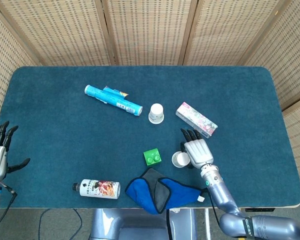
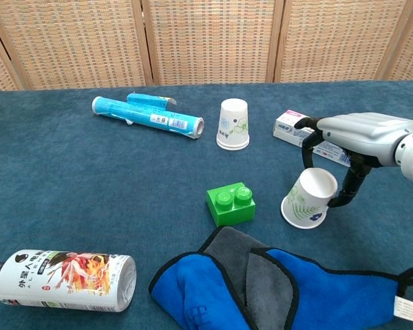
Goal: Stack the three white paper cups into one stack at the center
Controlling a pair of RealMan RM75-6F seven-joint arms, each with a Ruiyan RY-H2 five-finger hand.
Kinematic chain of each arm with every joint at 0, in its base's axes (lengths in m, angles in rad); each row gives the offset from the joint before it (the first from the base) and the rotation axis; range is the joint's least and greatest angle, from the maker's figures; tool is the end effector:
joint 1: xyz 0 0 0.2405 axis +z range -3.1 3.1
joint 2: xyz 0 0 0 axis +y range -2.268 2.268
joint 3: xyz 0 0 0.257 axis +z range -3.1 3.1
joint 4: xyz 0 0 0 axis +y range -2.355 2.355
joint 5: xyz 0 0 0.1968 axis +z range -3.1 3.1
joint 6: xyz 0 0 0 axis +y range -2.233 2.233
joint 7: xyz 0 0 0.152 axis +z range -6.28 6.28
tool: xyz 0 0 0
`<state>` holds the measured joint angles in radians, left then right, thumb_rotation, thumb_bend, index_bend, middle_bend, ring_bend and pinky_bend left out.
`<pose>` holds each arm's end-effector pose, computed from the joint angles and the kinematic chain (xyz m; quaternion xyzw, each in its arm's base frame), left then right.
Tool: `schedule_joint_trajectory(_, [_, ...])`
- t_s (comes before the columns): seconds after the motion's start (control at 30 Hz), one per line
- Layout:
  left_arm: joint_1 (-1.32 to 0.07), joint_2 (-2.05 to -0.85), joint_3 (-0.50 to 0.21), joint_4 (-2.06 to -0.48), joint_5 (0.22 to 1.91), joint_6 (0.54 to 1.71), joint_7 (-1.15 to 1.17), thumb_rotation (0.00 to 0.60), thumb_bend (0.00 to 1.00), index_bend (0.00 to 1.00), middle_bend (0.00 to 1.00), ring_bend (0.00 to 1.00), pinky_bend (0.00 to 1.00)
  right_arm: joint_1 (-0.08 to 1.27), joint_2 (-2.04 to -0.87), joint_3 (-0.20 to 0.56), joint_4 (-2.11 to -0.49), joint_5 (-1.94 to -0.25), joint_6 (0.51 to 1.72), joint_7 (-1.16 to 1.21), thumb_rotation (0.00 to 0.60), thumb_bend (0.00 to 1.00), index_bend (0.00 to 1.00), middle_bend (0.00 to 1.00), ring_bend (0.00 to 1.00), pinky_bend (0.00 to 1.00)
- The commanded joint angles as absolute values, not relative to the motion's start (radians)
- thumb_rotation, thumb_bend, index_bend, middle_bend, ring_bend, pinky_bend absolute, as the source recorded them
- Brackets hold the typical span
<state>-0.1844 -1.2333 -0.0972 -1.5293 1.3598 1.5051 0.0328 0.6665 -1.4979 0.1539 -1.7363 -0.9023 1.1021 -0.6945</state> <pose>-0.3069 0.2277 0.1597 -0.5535 -0.3751 -0.4142 0.6176 -0.1557 -0.3100 0.0066 0.7379 -0.3863 0.3009 0.4644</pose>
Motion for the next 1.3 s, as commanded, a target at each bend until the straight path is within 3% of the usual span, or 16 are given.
schedule_joint_trajectory(0.03, [-0.182,-1.233,-0.100,-1.529,1.360,1.503,0.032,0.600,0.16,0.12,0.00,0.00,0.00,0.670,-1.495,0.155,-1.747,-0.908,1.113,-0.696,0.600,0.13,0.52,0.10,0.00,0.09])
schedule_joint_trajectory(0.27, [-0.179,-1.232,-0.108,-1.529,1.362,1.499,0.032,0.600,0.16,0.12,0.00,0.00,0.00,0.685,-1.472,0.175,-1.788,-0.910,1.135,-0.708,0.600,0.13,0.52,0.10,0.00,0.09])
schedule_joint_trajectory(0.67, [-0.180,-1.236,-0.126,-1.512,1.341,1.473,0.027,0.600,0.16,0.12,0.00,0.00,0.00,0.773,-1.447,0.295,-1.790,-0.862,1.140,-0.726,0.600,0.13,0.53,0.10,0.00,0.10])
schedule_joint_trajectory(0.83, [-0.189,-1.240,-0.125,-1.501,1.338,1.444,0.032,0.600,0.16,0.12,0.00,0.00,0.00,0.859,-1.486,0.364,-1.685,-0.810,1.090,-0.717,0.600,0.13,0.54,0.11,0.00,0.11])
schedule_joint_trajectory(1.3, [-0.205,-1.257,-0.143,-1.467,1.300,1.393,0.047,0.600,0.16,0.12,0.00,0.00,0.00,1.007,-1.599,0.398,-1.376,-0.744,0.963,-0.650,0.600,0.13,0.54,0.12,0.00,0.11])
